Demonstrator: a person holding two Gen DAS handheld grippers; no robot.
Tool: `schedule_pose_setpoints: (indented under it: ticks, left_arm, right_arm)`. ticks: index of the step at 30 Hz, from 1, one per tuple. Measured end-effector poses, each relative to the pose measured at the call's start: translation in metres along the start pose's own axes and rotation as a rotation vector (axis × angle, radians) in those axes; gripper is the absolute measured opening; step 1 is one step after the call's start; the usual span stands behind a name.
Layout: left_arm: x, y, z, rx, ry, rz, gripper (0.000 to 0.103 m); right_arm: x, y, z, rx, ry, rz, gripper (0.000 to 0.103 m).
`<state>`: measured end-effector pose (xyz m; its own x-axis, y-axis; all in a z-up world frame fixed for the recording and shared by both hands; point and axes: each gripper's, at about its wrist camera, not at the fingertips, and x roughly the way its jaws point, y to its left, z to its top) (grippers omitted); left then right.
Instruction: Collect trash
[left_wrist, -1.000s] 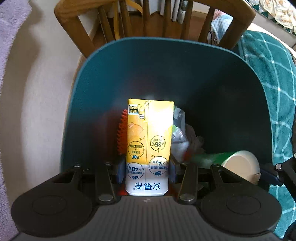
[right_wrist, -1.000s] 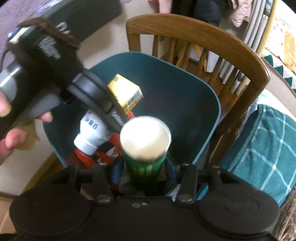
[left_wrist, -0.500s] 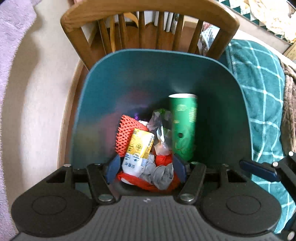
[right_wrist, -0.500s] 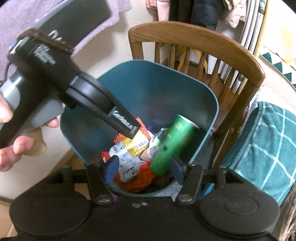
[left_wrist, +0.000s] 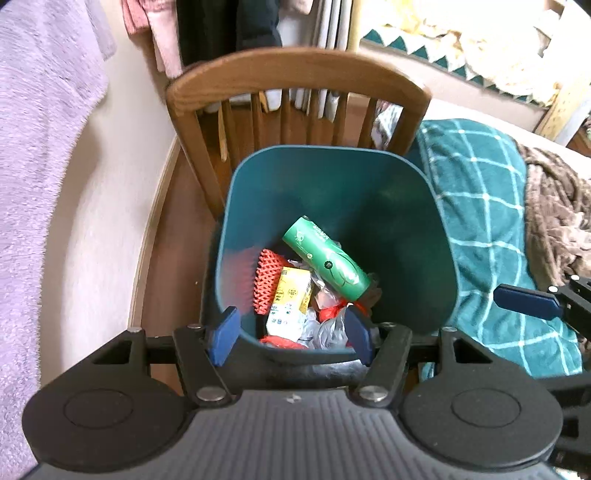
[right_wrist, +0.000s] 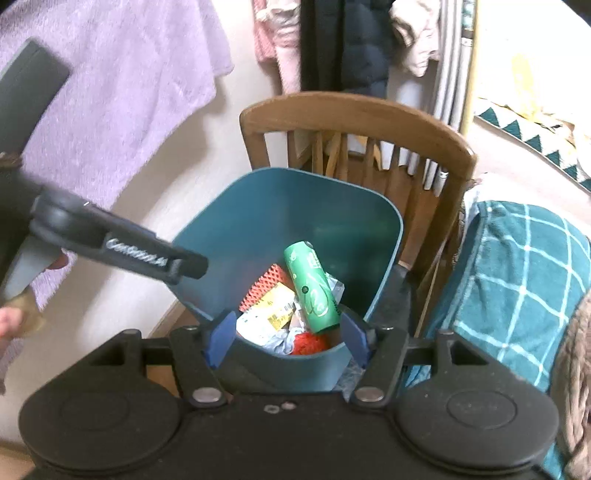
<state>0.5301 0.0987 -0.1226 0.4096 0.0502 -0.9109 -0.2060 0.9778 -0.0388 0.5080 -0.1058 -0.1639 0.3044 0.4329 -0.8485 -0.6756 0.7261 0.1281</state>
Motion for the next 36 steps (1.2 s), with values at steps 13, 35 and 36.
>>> schedule_pose_setpoints:
  ticks: [13, 35, 36]
  left_arm:
    - [-0.079, 0.037, -0.073, 0.031, -0.113, -0.103, 0.062]
    - [-0.076, 0.106, -0.2, -0.001, -0.073, -0.184, 0.08]
    - [-0.066, 0.107, -0.203, -0.014, -0.059, -0.182, 0.081]
  right_arm:
    - [-0.061, 0.059, -0.042, 0.109, -0.101, -0.038, 0.064]
    - [-0.063, 0.149, -0.154, 0.245, -0.048, -0.057, 0.097]
    - [-0.056, 0.147, -0.158, 0.244, -0.039, -0.056, 0.098]
